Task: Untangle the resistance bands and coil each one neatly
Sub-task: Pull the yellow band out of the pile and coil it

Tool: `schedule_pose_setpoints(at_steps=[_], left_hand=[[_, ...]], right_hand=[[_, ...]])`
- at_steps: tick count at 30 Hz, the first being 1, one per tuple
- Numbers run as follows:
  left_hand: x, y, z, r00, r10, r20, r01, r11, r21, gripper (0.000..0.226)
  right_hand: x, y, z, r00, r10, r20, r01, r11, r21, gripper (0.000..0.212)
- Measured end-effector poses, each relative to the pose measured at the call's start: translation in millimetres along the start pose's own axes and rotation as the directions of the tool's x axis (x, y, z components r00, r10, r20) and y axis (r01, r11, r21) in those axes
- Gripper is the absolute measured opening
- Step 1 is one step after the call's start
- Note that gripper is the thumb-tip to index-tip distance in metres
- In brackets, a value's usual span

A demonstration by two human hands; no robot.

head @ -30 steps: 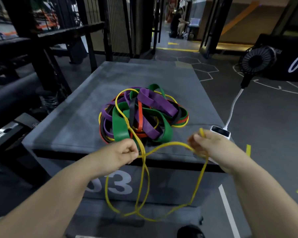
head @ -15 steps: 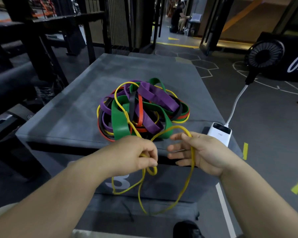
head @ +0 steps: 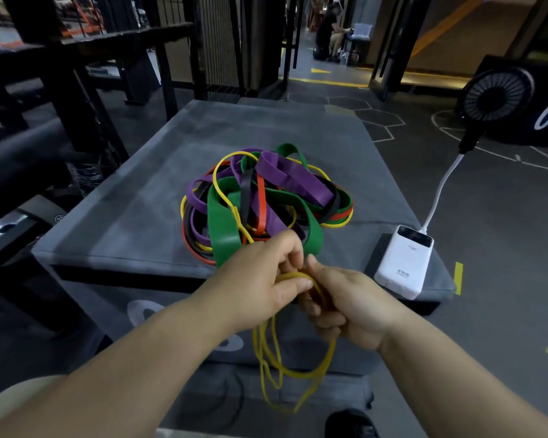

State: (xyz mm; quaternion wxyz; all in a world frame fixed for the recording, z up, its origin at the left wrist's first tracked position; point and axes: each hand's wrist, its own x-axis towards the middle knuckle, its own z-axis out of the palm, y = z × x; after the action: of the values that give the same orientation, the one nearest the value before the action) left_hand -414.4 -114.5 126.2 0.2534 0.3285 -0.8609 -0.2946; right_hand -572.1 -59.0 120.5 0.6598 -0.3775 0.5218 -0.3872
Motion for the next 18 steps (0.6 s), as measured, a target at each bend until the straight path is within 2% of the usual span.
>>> schedule_pose_setpoints(at_steps=[2,4,7,9,11,15,18], left_hand=[[1,-1,1,0.994,0.001,-0.107,0.003,0.999,0.039,0.03],[3,-3,1,0.993,-0.045,-0.112,0.037,0.997,-0.075,0.033],[4,-10,-2,0.992,-0.117,0.057,0.129,0.928,-0.351,0.029],[4,-15,-5,0.985,-0.108,0.137,0.157,0.896,-0.416,0.024],[5,-17,-6,0.981,-0.1,0.166,0.16,0.903,-0.399,0.021],[6,-14,-2,0.98,-0.034,0.197,0.084,0.963,-0.254,0.023],[6,-12,0,0.976,-0.063,0.208,0.119,0.956,-0.269,0.022]], right_hand=[[-1,-1,-1,1.0,0.028,-0.008,-0.028,0.999,0.027,0.043],[-2,-3,-3,1.0,0.024,0.007,-0.024,1.0,-0.003,0.038],[-5,-9,-7,0.999,-0.007,0.039,0.008,0.999,-0.043,0.033],[-7,-13,-11,0.999,-0.009,0.039,0.01,0.999,-0.031,0.034],[-10,-17,-16,0.998,-0.006,0.057,0.006,1.0,0.002,0.033],[-11,-16,-21,0.994,0.001,0.11,-0.006,0.999,0.046,0.034],[-10,-13,-20,0.988,0.01,0.151,-0.021,0.997,0.069,0.034]])
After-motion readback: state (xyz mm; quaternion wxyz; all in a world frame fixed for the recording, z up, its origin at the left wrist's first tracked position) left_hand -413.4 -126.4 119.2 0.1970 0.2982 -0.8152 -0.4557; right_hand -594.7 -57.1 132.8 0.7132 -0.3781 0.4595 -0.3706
